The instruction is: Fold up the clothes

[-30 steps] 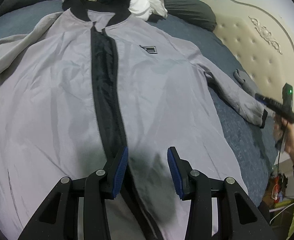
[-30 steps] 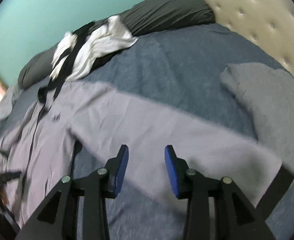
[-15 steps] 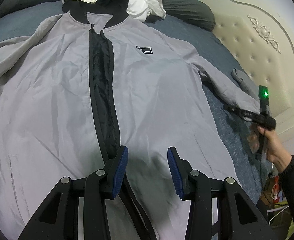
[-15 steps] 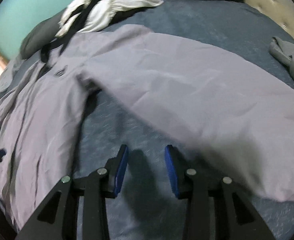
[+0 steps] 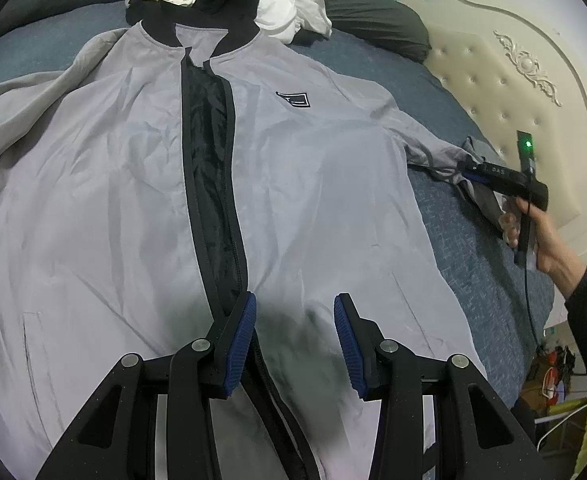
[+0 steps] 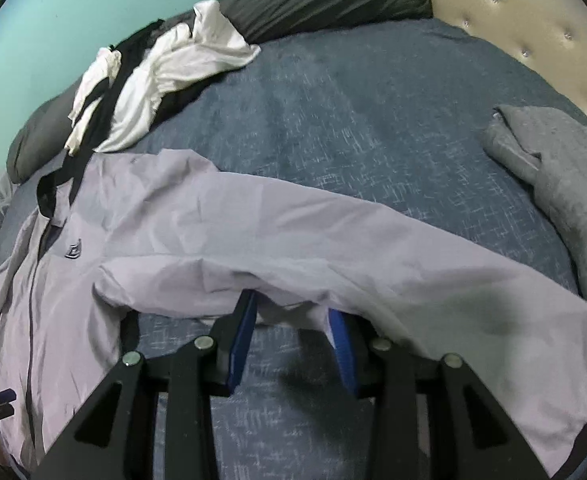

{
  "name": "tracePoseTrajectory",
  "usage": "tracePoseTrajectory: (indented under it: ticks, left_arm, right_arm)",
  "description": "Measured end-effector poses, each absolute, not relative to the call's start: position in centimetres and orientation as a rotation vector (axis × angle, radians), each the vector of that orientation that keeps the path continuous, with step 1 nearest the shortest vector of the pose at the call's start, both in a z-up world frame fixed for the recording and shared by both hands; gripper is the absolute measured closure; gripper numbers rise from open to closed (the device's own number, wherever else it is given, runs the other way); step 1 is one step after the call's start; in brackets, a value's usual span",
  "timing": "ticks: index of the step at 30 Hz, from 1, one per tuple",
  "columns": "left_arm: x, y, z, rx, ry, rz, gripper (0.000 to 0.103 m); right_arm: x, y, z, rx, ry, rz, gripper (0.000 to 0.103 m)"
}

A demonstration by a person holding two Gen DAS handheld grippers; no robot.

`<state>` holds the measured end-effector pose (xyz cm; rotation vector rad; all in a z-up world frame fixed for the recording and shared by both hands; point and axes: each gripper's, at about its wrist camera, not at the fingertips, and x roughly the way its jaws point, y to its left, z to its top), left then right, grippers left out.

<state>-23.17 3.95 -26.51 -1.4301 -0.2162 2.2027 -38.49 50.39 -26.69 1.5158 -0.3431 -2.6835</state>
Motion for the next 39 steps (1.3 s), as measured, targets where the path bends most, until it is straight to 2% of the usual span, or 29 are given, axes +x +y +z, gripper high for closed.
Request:
tracePoseTrajectory:
  ticks: [12, 16, 19, 22, 25, 31, 39]
  left_arm:
    - [-23.1, 3.5, -26.0, -1.419, -0.211, 2.204, 0.059]
    - [-22.9, 3.6, -25.7, -1.417, -0.203, 2.203, 0.059]
    - [-22.9, 3.8, -25.5, -1.414, -0.205, 2.2, 0.059]
    - [-22.7, 3.9, -25.2, -1.409, -0.201, 2.198, 0.059]
    - [-22.7, 4.1, -25.1, -1.409, -0.196, 2.198, 0.059]
    - [-22.7, 4.4, -24.9, -1.399, -0.199, 2.198, 0.059]
    - [-22.9, 4.4, -24.7, -1.399, -0.199, 2.194, 0.059]
  right_arm:
    - [-32.9, 54.2, -23.6, 1.409, -0.368, -2.72, 0.065]
    - [-29.7, 56.5, -22.9, 1.398, -0.445, -2.751, 0.064]
    - [-27.3, 57.5, -22.4, 1.4, -0.361, -2.853, 0.062]
    - [-24.7, 60.3, -21.9, 1.36, -0.518, -2.95, 0.059]
    - [-22.9, 62.8, -21.3, 1.359, -0.514, -3.118, 0.056]
    - [-22.6, 66.6, -22.3, 1.398, -0.693, -3.175, 0.049]
    - [-23.2, 67.7, -26.1, 1.48, -0.931, -3.054, 0.049]
